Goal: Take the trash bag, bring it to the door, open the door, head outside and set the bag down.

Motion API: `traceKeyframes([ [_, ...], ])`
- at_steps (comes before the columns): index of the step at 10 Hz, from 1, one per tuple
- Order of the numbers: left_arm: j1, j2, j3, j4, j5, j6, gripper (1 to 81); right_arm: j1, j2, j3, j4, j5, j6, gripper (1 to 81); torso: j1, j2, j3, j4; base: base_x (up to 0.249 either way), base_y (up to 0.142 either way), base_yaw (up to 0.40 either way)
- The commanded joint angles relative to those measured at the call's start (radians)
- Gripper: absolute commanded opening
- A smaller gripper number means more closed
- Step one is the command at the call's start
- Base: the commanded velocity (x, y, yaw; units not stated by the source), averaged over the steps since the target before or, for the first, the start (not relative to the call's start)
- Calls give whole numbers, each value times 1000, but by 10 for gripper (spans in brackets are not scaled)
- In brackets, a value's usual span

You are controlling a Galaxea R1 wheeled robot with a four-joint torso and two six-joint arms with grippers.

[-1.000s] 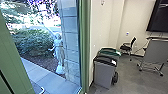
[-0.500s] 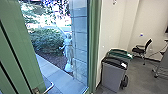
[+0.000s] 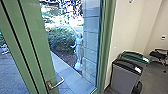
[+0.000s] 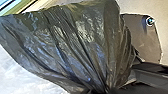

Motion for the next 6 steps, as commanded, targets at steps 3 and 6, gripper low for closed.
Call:
traceKeyframes([
  [3,-44,-3,1,5,58,7,10,45,5,7,-5,-57,0,811,1,0,0,0,0,0,350],
  [6,-44,-1,-1,6,58,8,10,46,5,7,-5,-57,0,811,1,0,0,0,0,0,351],
])
